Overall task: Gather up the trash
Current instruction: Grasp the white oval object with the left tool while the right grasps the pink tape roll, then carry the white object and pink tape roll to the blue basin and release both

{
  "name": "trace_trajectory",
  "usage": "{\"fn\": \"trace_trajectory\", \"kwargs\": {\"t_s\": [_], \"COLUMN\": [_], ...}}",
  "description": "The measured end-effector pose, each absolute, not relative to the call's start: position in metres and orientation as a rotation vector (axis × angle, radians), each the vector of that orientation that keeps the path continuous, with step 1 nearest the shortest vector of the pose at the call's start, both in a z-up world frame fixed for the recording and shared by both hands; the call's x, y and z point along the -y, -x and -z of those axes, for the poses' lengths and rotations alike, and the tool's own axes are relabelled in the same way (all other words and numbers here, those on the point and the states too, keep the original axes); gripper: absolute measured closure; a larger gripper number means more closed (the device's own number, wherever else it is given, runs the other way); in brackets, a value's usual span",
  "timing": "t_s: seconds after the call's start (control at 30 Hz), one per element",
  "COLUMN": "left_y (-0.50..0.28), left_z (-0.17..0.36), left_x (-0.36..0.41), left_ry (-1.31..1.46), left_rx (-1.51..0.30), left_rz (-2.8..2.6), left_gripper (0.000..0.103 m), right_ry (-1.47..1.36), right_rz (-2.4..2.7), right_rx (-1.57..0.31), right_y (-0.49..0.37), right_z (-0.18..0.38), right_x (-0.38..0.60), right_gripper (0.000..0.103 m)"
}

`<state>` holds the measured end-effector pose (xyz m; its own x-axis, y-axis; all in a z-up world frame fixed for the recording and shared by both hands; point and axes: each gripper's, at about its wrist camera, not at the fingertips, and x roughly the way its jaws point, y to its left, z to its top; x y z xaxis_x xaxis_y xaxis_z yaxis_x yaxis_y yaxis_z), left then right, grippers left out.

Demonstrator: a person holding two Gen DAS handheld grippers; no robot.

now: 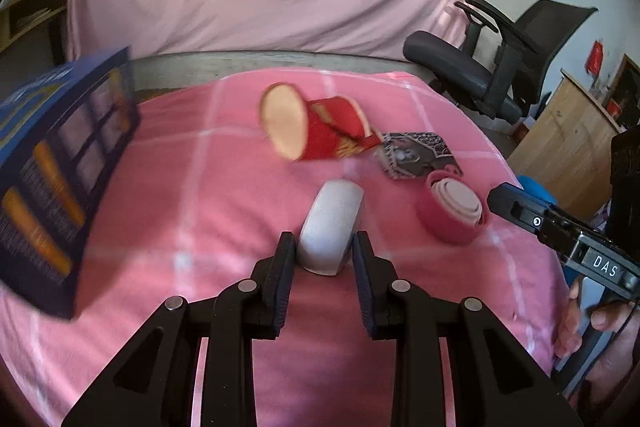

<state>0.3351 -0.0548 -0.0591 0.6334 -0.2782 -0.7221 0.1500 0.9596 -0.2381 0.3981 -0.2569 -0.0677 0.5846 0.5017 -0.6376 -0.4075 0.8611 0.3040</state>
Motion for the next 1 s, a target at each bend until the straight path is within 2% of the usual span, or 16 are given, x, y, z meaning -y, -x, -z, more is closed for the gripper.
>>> {"fn": "trace_trajectory", "kwargs": {"t_s": [0.27,0.5,0.63,0.73,0.8,0.87,1.0], "left_y": [-0.320,-0.324,-0.329,-0.332,-0.333,-0.333,-0.330], "left_z": [0.059,0.062,0.061,0.062,0.063,0.064,0.060], "left_x": [0.042,0.048,0.054,0.065,0.068,0.067,0.063], "left_ry": [0.155,0.130,0.093,0.029,0.005,0.011,0.074], "left_rx": [-0.850,-0.842,-0.848,-0.848,-0.848,-0.849,-0.844], "left_rz": [0.229,0.233,0.252,0.240,0.232,0.229,0.231], "left_gripper": [0.078,0.078,0.069,0.068,0.068,0.078,0.079], "right_ry": [-0.036,-0.002,-0.004,0.008,0.001,-0.011,-0.071], "right_rz": [-0.544,-0.505,-0.491,-0.488,-0.489,-0.488,-0.489], "right_rx": [-0.846,-0.872,-0.874,-0.866,-0.860,-0.850,-0.801], "right_y": [-0.401,-0.408,-0.412,-0.409,-0.408,-0.406,-0.396], "right_z": [0.078,0.083,0.085,0.084,0.083,0.082,0.074], "right_x": [0.229,0.218,0.213,0.211,0.213,0.214,0.227], "right_gripper": [0.014,0.014,0.015,0.015,0.015,0.015,0.016]}}
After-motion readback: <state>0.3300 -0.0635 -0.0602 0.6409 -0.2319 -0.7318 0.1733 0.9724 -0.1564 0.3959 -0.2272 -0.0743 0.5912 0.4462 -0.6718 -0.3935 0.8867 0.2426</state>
